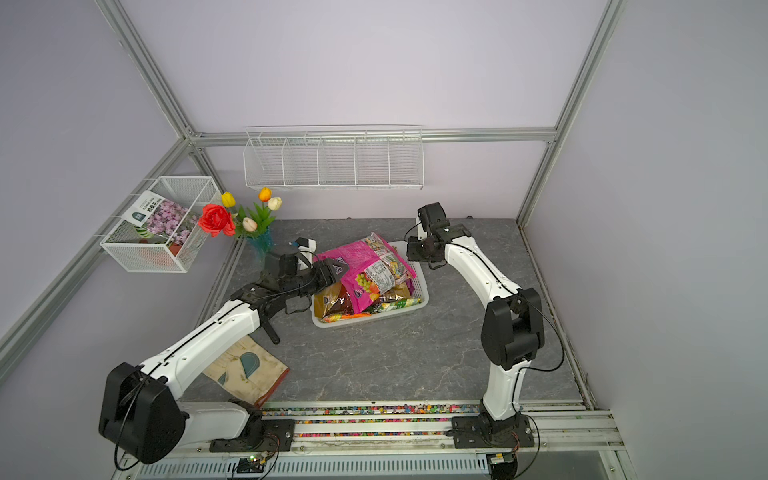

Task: Put the candies in the basket
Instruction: Place the candy in the basket.

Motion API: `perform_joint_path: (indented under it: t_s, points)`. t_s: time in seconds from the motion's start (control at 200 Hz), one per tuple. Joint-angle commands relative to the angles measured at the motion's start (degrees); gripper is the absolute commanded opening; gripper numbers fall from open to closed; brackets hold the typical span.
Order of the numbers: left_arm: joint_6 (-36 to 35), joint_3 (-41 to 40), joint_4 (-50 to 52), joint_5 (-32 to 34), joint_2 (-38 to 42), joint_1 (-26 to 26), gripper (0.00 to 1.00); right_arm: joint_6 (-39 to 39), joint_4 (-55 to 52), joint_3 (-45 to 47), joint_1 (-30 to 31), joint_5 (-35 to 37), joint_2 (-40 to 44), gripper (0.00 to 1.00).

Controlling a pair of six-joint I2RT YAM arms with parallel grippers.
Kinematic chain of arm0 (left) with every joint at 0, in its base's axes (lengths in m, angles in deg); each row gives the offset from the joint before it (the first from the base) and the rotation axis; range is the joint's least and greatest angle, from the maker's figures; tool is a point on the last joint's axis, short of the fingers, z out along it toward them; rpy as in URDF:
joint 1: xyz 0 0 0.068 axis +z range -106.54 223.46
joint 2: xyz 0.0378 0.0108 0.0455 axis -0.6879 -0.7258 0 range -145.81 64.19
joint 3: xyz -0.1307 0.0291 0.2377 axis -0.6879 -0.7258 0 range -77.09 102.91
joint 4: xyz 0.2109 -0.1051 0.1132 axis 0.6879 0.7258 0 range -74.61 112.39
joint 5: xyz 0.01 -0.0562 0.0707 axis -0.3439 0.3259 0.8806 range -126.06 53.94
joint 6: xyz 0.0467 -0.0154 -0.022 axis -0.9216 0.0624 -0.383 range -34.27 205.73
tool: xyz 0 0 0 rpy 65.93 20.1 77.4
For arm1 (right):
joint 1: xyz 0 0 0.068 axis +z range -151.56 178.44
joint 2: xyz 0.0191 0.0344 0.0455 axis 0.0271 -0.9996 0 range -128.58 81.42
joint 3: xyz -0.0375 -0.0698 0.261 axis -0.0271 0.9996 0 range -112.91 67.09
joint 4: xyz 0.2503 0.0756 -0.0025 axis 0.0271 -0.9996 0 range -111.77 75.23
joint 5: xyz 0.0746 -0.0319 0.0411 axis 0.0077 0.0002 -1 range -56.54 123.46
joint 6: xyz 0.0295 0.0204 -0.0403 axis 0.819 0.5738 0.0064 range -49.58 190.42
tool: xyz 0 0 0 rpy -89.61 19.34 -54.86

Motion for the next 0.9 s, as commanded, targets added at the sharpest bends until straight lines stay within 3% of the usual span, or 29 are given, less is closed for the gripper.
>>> perform_joint_path:
  t_s: [0.0,0.18,0.295,0.605,0.895]
  points:
    - [-0.87,1.30,-2.41,-3.34,-3.80,0.22,0.56,-1.38,0.67,1.28,-0.88,-2.01,-0.11,0.47]
    - [-5.26,7.49,5.84,0.83,-7.23,0.22,0.38,-3.10,0.14,1.06,-1.48,-7.15,-1.16,0.47]
    - [-9.16,9.84,9.83,3.69,-6.55,0.59,0.00,-3.70,-0.25,0.99,-1.47,-8.04,-1.52,0.47]
    - [-12.17,10.84,16.78,-2.97,-5.28,10.30,0.00,-8.44,-3.09,1.24,-1.47,-12.18,-2.75,0.49]
    - [-19.83,11.95,22.06,-3.80,-10.74,12.40,0.00,-7.96,-0.92,1.91,-1.47,-23.60,-5.45,0.51]
